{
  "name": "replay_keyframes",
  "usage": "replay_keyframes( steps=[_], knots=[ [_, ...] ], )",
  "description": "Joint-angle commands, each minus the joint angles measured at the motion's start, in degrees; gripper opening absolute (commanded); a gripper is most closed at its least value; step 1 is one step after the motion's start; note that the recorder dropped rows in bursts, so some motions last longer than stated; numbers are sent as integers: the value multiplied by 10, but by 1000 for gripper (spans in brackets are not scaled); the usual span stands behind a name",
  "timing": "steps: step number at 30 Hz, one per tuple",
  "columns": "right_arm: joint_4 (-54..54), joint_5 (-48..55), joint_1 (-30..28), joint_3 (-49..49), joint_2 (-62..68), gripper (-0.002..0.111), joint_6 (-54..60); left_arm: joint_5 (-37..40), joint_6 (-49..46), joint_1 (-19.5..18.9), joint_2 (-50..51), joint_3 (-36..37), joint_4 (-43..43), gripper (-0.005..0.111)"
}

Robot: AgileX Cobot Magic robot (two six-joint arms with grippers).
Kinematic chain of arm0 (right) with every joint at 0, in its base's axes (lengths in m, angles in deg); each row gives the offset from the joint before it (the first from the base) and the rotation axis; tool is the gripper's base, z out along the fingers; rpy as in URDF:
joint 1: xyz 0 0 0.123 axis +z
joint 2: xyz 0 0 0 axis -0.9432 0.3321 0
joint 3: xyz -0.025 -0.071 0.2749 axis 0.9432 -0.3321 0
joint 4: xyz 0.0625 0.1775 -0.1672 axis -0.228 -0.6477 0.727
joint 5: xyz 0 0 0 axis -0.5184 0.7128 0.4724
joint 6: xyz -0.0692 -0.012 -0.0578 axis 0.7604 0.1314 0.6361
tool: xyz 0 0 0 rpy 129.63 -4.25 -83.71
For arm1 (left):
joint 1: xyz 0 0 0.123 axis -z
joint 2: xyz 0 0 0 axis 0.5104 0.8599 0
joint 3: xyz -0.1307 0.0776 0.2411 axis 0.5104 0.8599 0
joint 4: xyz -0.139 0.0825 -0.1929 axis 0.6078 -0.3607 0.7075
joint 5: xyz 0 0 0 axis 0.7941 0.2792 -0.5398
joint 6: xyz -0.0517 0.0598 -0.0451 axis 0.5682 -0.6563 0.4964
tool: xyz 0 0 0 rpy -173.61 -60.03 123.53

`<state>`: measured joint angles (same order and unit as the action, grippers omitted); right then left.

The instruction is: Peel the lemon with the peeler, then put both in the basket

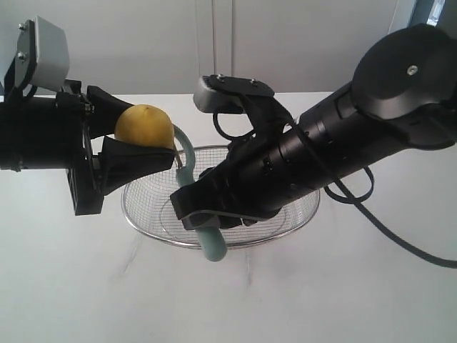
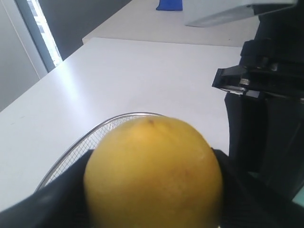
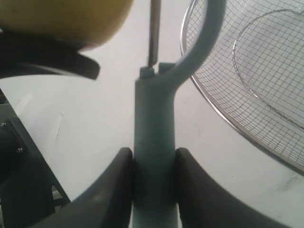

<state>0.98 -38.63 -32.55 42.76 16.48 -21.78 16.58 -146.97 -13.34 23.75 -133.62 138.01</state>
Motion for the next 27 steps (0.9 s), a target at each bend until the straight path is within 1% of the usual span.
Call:
replay_keyframes(
  steps=[1, 27],
  knots=[
    [11, -8, 2, 2, -16, 0, 7, 6, -92, -1, -3, -3, 13, 0],
    [17, -20, 2, 2, -42, 0, 7, 4, -92, -1, -3, -3, 13, 0]
  ],
)
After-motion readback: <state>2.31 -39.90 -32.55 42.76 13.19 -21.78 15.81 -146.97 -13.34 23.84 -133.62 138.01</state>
